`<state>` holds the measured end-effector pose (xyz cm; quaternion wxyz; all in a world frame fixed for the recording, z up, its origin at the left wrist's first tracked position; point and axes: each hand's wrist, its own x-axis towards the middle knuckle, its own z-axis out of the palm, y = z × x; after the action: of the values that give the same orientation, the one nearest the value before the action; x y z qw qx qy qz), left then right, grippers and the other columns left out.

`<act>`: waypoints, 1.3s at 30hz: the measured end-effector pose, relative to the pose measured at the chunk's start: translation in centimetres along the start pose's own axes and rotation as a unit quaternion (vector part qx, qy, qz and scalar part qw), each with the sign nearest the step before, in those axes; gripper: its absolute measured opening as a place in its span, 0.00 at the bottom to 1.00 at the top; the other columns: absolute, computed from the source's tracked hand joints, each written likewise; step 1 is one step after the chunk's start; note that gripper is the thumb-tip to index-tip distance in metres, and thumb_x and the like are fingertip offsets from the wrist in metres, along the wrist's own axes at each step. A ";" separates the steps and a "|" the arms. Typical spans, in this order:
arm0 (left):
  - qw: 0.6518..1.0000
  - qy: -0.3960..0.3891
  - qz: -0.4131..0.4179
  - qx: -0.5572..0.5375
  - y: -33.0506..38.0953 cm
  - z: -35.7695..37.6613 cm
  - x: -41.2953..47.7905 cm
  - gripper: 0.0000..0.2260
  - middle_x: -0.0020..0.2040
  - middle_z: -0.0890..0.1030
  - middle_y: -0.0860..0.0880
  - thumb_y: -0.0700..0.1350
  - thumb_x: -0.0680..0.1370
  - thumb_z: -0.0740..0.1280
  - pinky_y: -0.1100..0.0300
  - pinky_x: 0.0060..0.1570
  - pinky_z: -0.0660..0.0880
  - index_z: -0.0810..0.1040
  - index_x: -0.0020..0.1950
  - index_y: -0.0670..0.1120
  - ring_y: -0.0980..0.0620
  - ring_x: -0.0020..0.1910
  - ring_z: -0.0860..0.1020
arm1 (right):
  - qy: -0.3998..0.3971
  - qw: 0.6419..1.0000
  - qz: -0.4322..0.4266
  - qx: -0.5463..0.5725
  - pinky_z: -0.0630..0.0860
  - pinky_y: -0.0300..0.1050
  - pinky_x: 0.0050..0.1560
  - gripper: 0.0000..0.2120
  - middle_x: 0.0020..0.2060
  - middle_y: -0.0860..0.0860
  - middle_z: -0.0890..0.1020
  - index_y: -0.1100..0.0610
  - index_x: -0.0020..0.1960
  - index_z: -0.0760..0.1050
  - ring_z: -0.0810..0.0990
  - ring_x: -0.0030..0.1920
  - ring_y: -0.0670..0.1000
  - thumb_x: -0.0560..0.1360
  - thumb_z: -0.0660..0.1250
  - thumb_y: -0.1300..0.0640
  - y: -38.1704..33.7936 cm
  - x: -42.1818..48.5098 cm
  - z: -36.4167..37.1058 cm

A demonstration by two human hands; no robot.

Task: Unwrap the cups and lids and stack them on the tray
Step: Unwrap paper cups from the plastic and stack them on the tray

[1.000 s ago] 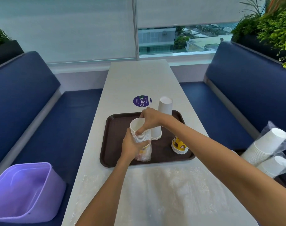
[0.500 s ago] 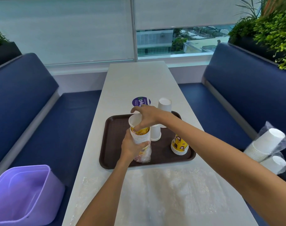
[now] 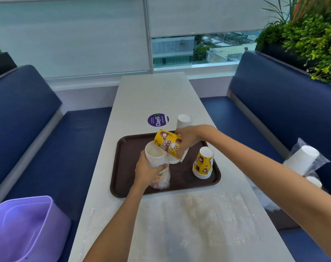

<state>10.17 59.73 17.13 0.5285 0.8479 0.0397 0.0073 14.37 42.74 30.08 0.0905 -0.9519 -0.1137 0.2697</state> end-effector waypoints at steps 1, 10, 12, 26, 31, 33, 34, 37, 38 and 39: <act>1.000 0.000 0.000 0.004 -0.1 0.0 0.0 0.37 0.64 0.75 0.46 0.47 0.65 0.80 0.56 0.57 0.73 0.65 0.69 0.46 0.47 0.62 0.75 | -0.004 0.999 -0.007 0.033 0.74 0.45 0.59 0.27 0.56 0.52 0.78 0.54 0.63 0.69 0.77 0.56 0.54 0.69 0.74 0.46 0.5 0.1 0.6; 0.999 -0.003 -0.012 0.035 -0.1 0.2 0.2 0.40 0.68 0.72 0.45 0.47 0.65 0.79 0.50 0.64 0.69 0.62 0.71 0.45 0.45 0.67 0.70 | 0.270 0.869 0.057 0.412 0.75 0.51 0.60 0.34 0.60 0.53 0.77 0.57 0.67 0.67 0.78 0.59 0.54 0.65 0.78 0.56 8.5 -0.4 6.3; 0.999 -0.004 -0.015 0.037 -0.1 0.3 0.3 0.40 0.68 0.71 0.45 0.47 0.65 0.79 0.50 0.64 0.69 0.61 0.71 0.45 0.45 0.67 0.70 | 0.287 0.850 0.082 0.433 0.74 0.52 0.60 0.36 0.63 0.54 0.76 0.56 0.68 0.65 0.77 0.60 0.56 0.65 0.79 0.56 9.5 -0.3 8.1; 0.999 -0.001 -0.022 0.041 -0.2 0.5 0.3 0.41 0.69 0.71 0.45 0.47 0.66 0.79 0.48 0.65 0.68 0.60 0.72 0.45 0.44 0.68 0.70 | 0.378 0.806 0.086 0.447 0.60 0.61 0.72 0.52 0.77 0.51 0.54 0.49 0.77 0.47 0.57 0.75 0.56 0.65 0.75 0.42 9.6 -0.9 9.8; 1.000 0.003 -0.018 0.017 -0.1 0.8 0.0 0.40 0.67 0.72 0.46 0.46 0.65 0.79 0.50 0.63 0.70 0.61 0.71 0.45 0.45 0.66 0.71 | 0.396 0.854 -0.010 0.338 0.64 0.49 0.68 0.38 0.73 0.51 0.64 0.52 0.73 0.61 0.65 0.71 0.52 0.69 0.73 0.43 5.3 -1.6 5.6; 1.000 0.009 -0.005 0.006 -0.1 1.1 -0.2 0.40 0.66 0.73 0.46 0.46 0.65 0.80 0.53 0.61 0.72 0.63 0.71 0.44 0.46 0.65 0.72 | 0.331 0.894 -0.046 0.299 0.66 0.45 0.64 0.34 0.69 0.52 0.68 0.52 0.70 0.67 0.69 0.67 0.52 0.69 0.73 0.42 3.3 -1.2 5.1; 1.000 0.015 -0.001 -0.001 -0.1 1.3 -0.3 0.39 0.65 0.74 0.46 0.45 0.64 0.80 0.55 0.59 0.72 0.63 0.70 0.44 0.47 0.64 0.73 | 0.299 0.908 -0.060 0.287 0.67 0.44 0.62 0.33 0.68 0.52 0.69 0.53 0.69 0.68 0.70 0.67 0.52 0.69 0.74 0.43 2.3 -0.9 4.9; 1.000 0.026 -0.005 -0.012 -0.1 1.8 -0.5 0.38 0.61 0.77 0.46 0.46 0.64 0.80 0.59 0.52 0.73 0.64 0.68 0.44 0.47 0.60 0.76 | 0.228 0.944 -0.084 0.225 0.67 0.41 0.60 0.36 0.66 0.53 0.71 0.57 0.70 0.68 0.72 0.65 0.52 0.68 0.75 0.44 -0.5 0.3 5.0; 1.000 0.024 -0.009 -0.009 0.0 1.9 -0.5 0.37 0.60 0.77 0.46 0.47 0.64 0.80 0.60 0.51 0.73 0.65 0.67 0.44 0.46 0.59 0.76 | 0.212 0.955 -0.085 0.190 0.67 0.40 0.60 0.38 0.65 0.54 0.71 0.58 0.71 0.67 0.72 0.64 0.53 0.67 0.76 0.44 -1.2 0.9 5.1; 1.000 0.019 -0.011 -0.002 0.0 2.1 -0.5 0.37 0.60 0.77 0.46 0.47 0.65 0.80 0.60 0.50 0.73 0.65 0.67 0.43 0.46 0.58 0.77 | 0.202 0.963 -0.083 0.157 0.67 0.41 0.59 0.40 0.65 0.54 0.71 0.58 0.71 0.66 0.72 0.63 0.53 0.66 0.76 0.42 -1.7 1.3 5.2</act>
<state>9.77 57.78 16.23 0.5291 0.8463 0.0591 0.0181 12.45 45.28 25.48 0.2821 -0.9476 -0.1283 0.0779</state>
